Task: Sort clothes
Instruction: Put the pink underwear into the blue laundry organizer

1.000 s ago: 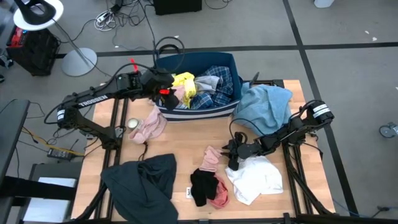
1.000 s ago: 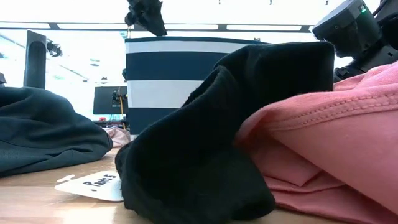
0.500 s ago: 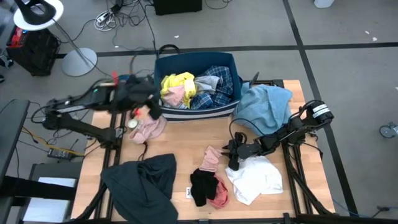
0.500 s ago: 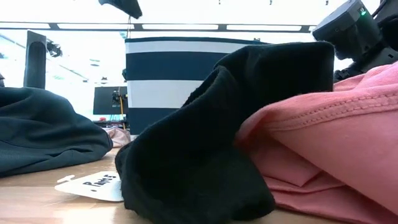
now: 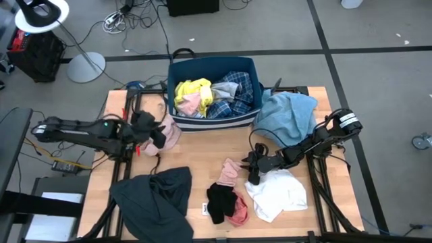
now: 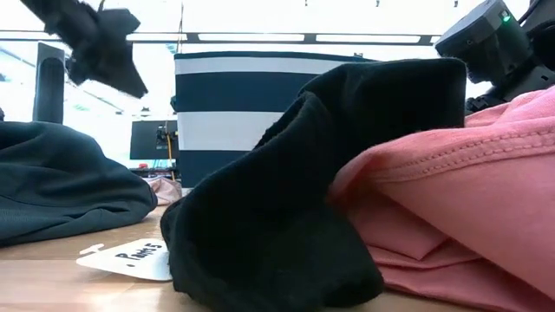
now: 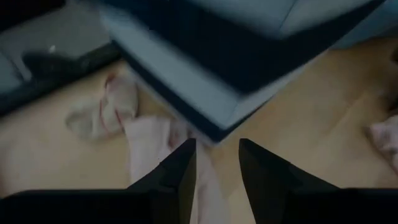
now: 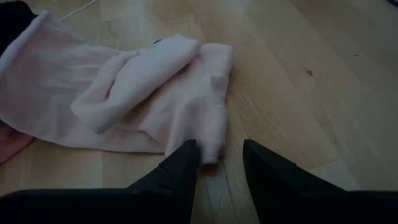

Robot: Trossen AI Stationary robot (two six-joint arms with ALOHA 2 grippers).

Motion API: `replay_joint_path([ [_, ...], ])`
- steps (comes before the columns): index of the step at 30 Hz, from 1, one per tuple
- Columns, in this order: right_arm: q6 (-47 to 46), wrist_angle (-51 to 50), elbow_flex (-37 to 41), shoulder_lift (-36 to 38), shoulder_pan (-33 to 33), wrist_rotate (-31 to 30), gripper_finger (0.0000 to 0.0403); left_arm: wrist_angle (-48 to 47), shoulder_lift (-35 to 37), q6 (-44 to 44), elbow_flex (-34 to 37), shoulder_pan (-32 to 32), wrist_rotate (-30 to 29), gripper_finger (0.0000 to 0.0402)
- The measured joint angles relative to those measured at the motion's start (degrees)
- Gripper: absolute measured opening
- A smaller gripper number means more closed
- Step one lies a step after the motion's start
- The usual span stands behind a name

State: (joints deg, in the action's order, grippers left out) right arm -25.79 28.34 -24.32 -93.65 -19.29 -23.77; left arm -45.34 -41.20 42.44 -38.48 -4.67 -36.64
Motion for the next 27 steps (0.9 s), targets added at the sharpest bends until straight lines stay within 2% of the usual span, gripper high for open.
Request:
replay_joint_path([
  [4,0.0,0.0,0.0,0.0,0.0,0.0,0.0132,3.0,0.0,5.0,7.9,0.0,0.7,0.0127],
  [10,0.0,0.1,0.0,0.0,0.0,0.0,0.0132,6.7,-0.1,13.0,15.6,0.0,1.4,0.0127],
  [18,0.0,0.3,0.0,0.0,0.0,-0.1,0.0132,7.4,-2.7,17.8,20.2,0.2,5.9,0.0127],
  [27,0.0,0.5,0.0,0.0,0.0,-0.2,0.0132,10.0,-9.1,18.2,21.6,0.2,11.6,0.0126],
])
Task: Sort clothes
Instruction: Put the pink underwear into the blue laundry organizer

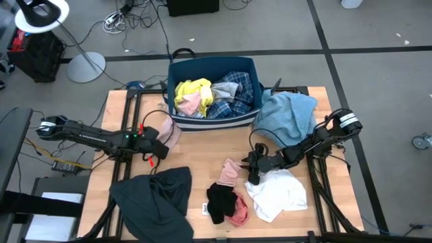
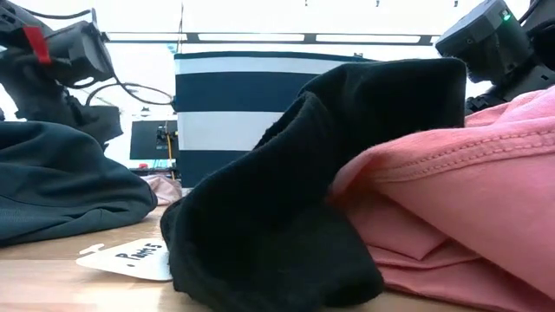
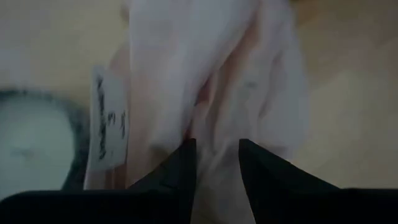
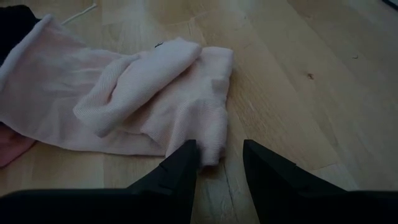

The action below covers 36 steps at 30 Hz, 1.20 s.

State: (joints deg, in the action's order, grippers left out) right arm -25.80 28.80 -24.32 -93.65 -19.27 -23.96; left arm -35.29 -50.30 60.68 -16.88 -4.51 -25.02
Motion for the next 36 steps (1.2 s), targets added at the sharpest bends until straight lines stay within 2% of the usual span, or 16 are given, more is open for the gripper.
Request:
replay_joint_path([
  [3,0.0,0.1,0.0,0.0,0.0,0.0,0.0132,0.1,-2.0,2.7,0.0,0.0,3.0,0.0107],
  [7,0.0,0.1,0.0,0.0,0.0,0.0,0.0132,4.0,-2.5,0.8,0.0,0.0,5.4,0.0023],
  [8,0.0,0.1,0.0,0.0,0.0,0.0,0.0132,5.4,-2.3,-0.1,0.0,0.0,5.6,0.0013],
  [12,0.0,0.1,0.0,0.0,0.0,0.0,0.0132,6.4,-1.5,-3.3,-2.7,-0.1,5.8,0.0004],
  [16,-0.1,0.1,0.0,0.0,0.0,0.0,0.0132,2.7,-0.4,-7.8,-8.8,-0.1,6.0,0.0002],
  [24,-0.1,0.1,0.0,0.0,0.0,0.0,0.0132,-5.6,0.3,-17.6,-26.1,-0.1,4.6,0.0001],
  [36,-0.1,0.1,0.0,0.0,0.0,-0.2,0.0132,-4.8,-2.6,-37.7,-50.1,1.7,-2.9,0.0000],
])
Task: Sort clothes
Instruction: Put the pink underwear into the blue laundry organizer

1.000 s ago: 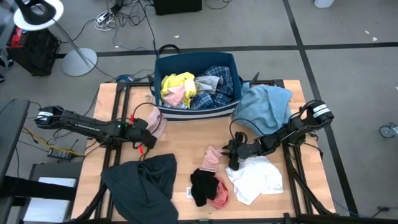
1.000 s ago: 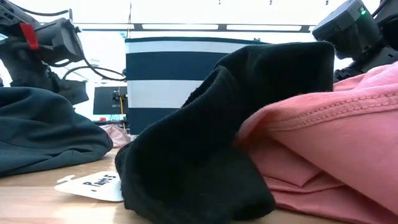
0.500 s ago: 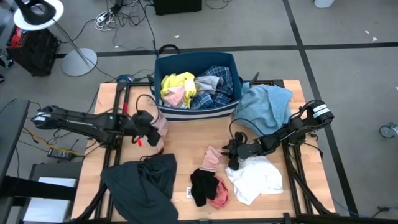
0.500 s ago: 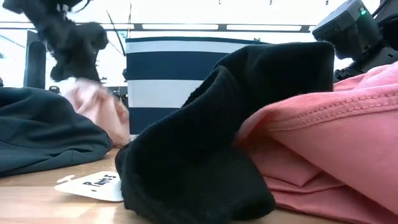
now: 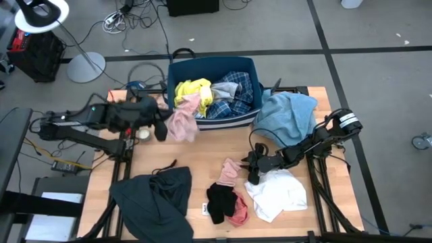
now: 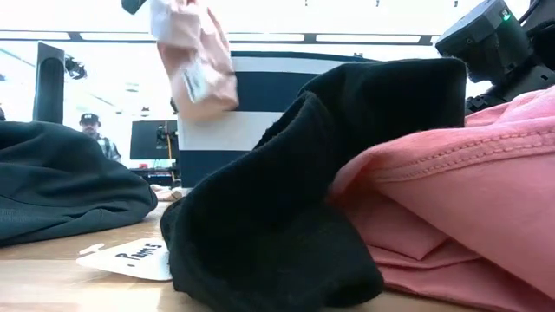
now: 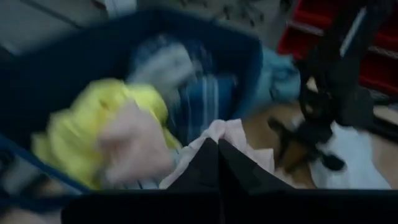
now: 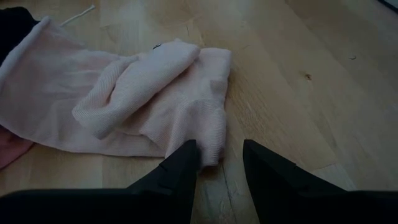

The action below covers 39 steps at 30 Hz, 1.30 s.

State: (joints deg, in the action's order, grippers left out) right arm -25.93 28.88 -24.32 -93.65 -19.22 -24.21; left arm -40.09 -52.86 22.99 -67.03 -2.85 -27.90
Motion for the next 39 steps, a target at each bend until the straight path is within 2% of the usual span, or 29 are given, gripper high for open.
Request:
replay_joint_path([
  [4,0.0,0.0,0.0,0.0,0.0,0.0,0.0132,2.7,-3.5,-7.5,-7.6,4.0,-0.9,0.0000],
  [12,0.1,0.0,0.0,0.0,0.4,-0.1,0.0132,4.5,-14.3,-19.5,-22.6,14.4,2.9,0.0000],
  [15,0.1,0.0,0.0,0.0,0.4,-0.1,0.0132,4.4,-17.7,-22.1,-25.8,18.2,3.6,0.0000],
  [20,0.1,0.0,0.0,0.0,0.4,-0.1,0.0132,4.0,-20.3,-24.3,-26.5,25.4,10.5,0.0000],
  [24,0.1,-0.2,0.0,0.0,0.4,-0.1,0.0132,3.1,-20.7,-22.3,-24.1,30.8,12.2,0.0000],
  [29,0.2,-0.3,0.0,0.0,0.4,-0.1,0.0132,4.8,-20.7,-20.2,-16.6,35.6,16.8,0.0000],
  [35,0.4,-0.3,0.0,0.0,0.4,-0.1,0.0132,12.0,-20.7,-14.5,-4.5,37.9,16.7,0.0002],
  [39,0.5,-0.4,0.0,0.0,0.4,-0.1,0.0132,16.1,-20.7,-11.3,0.3,39.0,17.0,0.0030],
])
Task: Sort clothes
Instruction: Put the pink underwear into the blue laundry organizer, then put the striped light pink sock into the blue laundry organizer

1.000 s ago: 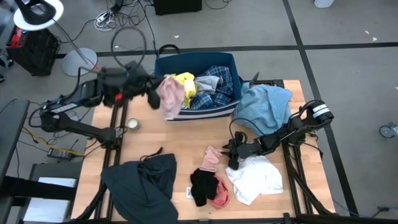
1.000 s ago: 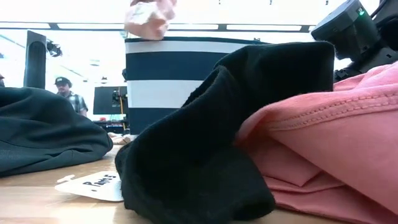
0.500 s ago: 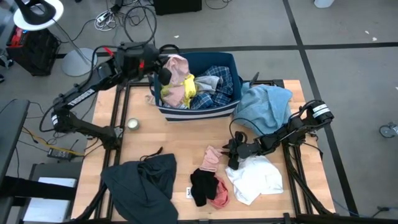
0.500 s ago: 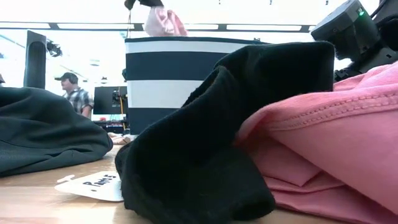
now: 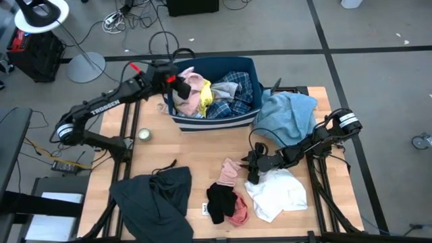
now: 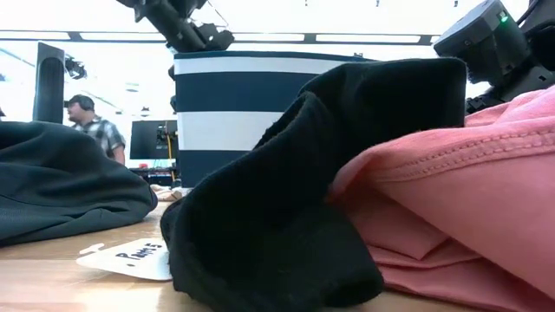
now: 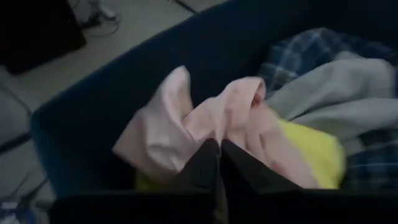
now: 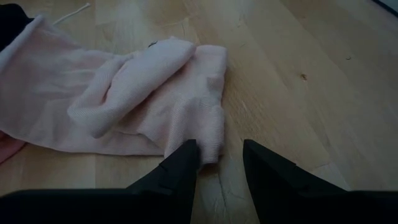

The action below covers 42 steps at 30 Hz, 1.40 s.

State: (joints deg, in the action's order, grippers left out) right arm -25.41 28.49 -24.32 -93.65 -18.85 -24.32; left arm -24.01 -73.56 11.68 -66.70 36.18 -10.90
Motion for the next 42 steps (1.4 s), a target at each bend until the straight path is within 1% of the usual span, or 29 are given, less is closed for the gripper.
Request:
replay_joint_path([
  [2,0.0,0.0,0.0,0.0,0.0,0.0,0.0132,-0.3,0.0,0.9,0.7,0.6,1.4,0.0053],
  [7,0.0,0.0,0.0,0.0,0.0,0.0,0.0132,-1.1,0.3,1.0,0.8,0.8,8.0,0.0114],
  [11,0.0,0.0,0.0,0.0,0.0,0.0,0.0132,-1.1,1.8,0.8,0.4,0.9,9.2,0.0147],
  [16,-0.1,0.0,0.0,0.0,0.0,0.0,0.0132,-2.1,3.5,0.8,-1.7,0.9,9.3,0.0156],
  [21,-0.2,-0.1,0.0,0.0,0.0,0.0,0.0132,-5.9,6.6,0.7,-4.2,0.9,6.1,0.0157],
  [26,-0.2,-0.3,0.0,0.0,0.0,0.0,0.0132,-10.1,13.0,0.6,-5.1,0.8,5.5,0.0157],
  [30,-0.2,-0.3,0.0,0.0,0.0,0.0,0.0132,-17.1,18.2,0.6,-4.9,0.9,0.7,0.0157],
  [33,-0.2,-0.3,0.0,0.0,0.0,0.0,0.0132,-20.4,22.5,2.0,-2.7,0.9,-2.0,0.0157],
  [35,-0.2,-0.3,0.0,0.0,0.0,0.0,0.0132,-21.2,25.3,3.7,0.3,0.9,-2.8,0.0157],
  [38,-0.2,-0.3,0.0,0.0,0.0,0.0,0.0132,-20.1,29.5,6.5,7.1,0.9,-2.9,0.0157],
  [42,-0.5,-0.3,0.0,0.0,0.2,0.0,0.0132,-16.1,34.0,9.6,17.7,0.9,-2.8,0.0157],
])
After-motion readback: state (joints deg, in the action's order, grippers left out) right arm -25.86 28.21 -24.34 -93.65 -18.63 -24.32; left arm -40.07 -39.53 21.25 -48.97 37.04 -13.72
